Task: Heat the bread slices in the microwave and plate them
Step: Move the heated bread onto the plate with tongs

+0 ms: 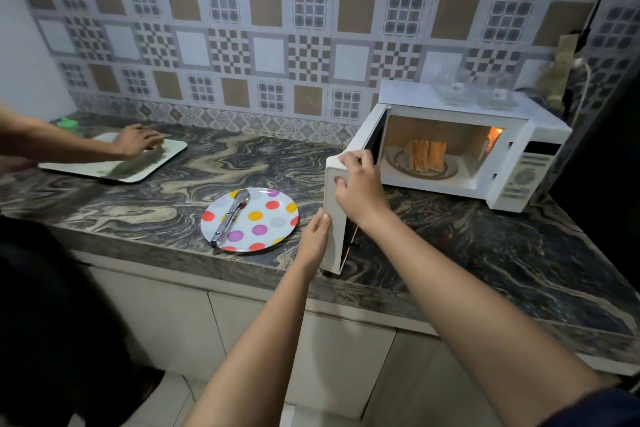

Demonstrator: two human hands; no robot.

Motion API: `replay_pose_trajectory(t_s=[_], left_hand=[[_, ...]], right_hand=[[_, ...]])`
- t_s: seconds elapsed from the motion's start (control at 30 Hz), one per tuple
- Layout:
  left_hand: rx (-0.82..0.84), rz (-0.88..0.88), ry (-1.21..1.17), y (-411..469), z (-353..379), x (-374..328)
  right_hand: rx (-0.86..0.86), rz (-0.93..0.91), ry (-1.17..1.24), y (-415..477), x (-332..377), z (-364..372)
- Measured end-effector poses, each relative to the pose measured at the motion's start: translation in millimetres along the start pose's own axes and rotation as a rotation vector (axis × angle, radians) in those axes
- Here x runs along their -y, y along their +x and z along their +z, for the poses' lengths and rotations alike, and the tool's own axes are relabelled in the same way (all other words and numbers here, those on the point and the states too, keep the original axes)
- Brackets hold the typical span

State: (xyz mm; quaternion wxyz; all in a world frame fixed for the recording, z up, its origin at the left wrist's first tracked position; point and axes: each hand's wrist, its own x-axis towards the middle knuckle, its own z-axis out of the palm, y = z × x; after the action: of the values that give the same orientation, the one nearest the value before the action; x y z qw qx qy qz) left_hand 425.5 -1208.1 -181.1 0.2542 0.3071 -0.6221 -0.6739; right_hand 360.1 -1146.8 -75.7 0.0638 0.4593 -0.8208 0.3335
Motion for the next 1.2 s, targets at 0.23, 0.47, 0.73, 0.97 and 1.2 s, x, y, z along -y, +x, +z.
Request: replay_pose_trajectory(t_s=[0.23,0.47,0.73,0.97,1.2], left_hand=[[-0.066,-0.096,-0.018,-16,-23,-8],[-0.208,-0.081,0.124,-10,-88,-9],[-0.359,-0.071,0.230,59,-216,-19],[-0.359,-0.188,0.191,115,-280,14],[-0.343,-0.251,0.400,150,-286,49]], right_hand=[[-0.040,-0.062,-0.131,1,16,-8],[-0.090,-0.246,-0.039,8,55,13],[0.090,-0.073,0.075,66,59,115],[0.347,0.393,0.024,79,-3,213],[0.341,0.725,0.094,90,-40,236]])
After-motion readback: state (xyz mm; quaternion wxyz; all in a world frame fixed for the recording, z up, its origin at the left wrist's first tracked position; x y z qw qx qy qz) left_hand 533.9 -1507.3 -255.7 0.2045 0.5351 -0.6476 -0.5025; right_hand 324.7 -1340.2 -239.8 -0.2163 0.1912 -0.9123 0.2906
